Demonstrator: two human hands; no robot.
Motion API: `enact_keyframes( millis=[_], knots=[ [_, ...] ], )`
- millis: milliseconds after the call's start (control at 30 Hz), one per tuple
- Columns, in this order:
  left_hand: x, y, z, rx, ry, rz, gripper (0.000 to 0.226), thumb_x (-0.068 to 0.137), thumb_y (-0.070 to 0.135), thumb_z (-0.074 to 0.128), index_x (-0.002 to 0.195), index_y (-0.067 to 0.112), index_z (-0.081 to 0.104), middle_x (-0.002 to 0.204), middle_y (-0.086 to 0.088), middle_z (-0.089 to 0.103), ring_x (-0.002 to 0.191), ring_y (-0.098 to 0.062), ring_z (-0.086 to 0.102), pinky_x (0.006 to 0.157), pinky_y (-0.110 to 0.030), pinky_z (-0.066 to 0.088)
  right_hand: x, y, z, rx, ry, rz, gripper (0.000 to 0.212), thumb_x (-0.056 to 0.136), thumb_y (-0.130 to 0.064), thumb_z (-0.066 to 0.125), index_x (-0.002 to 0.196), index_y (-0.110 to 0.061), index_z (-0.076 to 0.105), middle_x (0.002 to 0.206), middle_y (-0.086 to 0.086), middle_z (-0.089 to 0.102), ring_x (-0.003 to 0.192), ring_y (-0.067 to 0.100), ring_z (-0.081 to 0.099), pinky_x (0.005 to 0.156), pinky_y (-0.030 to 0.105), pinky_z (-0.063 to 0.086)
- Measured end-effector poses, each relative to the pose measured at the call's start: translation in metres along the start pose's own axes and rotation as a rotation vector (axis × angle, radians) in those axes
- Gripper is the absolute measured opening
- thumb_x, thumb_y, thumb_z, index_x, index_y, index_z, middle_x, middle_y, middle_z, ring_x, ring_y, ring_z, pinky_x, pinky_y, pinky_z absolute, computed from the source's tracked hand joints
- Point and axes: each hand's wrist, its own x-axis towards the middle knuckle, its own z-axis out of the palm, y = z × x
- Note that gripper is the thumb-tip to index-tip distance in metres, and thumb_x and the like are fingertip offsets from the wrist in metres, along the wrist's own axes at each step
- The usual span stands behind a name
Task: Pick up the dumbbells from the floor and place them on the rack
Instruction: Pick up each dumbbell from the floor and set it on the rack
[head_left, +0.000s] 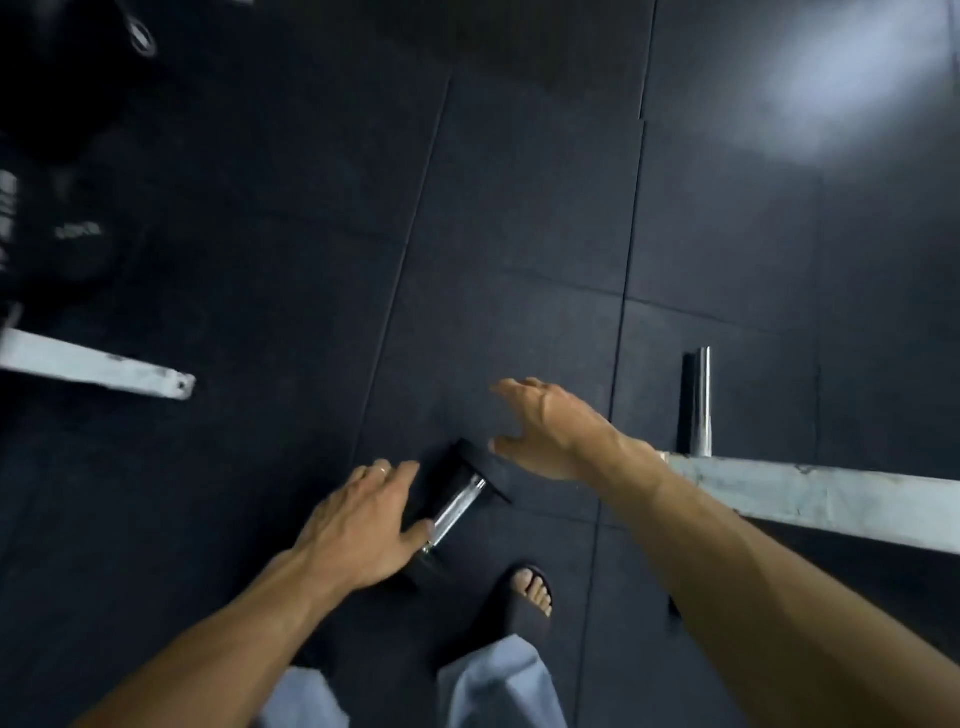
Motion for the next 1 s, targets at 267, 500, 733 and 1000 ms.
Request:
enact_keyframes(
  millis=[267,500,733,1000],
  knots=[
    [0.11,-0.042,0.14,-0.03,-0.157,-0.016,0.077,0.086,0.055,0.058,0.148,0.023,0.026,0.141,-0.002,0.041,0.132,-0.021,0.041,0.103,-0.037,0.04,0.092,0.079,0.162,0.161,-0.011,0.122,0.078,0.083,-0.047,0.066,0.147,-0.02,0.032,0.139,0.012,0.048,0.129,0.03,0.046,0.103,0.037,0.04],
    [0.187,-0.068,0.228,-0.094,-0.297,-0.006,0.095,0.069,0.051,0.079,0.146,0.032,0.026,0.135,-0.002,0.048,0.122,-0.023,0.051,0.101,-0.04,0.044,0.139,0.119,0.262,0.373,0.065,0.19,0.077,0.07,-0.048,0.079,0.135,-0.022,0.045,0.12,0.008,0.057,0.111,0.028,0.056,0.086,0.031,0.045],
    [0.21,-0.071,0.255,-0.082,-0.394,-0.043,0.07,0.075,0.025,0.08,0.126,0.025,0.033,0.107,-0.004,0.061,0.095,-0.026,0.062,0.087,-0.04,0.052,0.143,0.127,0.292,0.48,0.289,0.18,0.05,0.074,-0.038,0.077,0.119,-0.025,0.059,0.103,0.005,0.061,0.094,0.023,0.058,0.079,0.032,0.046],
    [0.199,-0.062,0.236,-0.159,-0.374,-0.084,0.07,0.073,0.02,0.082,0.127,0.027,0.037,0.105,0.001,0.063,0.089,-0.02,0.065,0.085,-0.039,0.054,0.138,0.124,0.277,0.532,0.278,0.149,0.045,0.076,-0.029,0.073,0.119,-0.031,0.059,0.105,0.003,0.064,0.096,0.024,0.061,0.082,0.038,0.051]
  ],
)
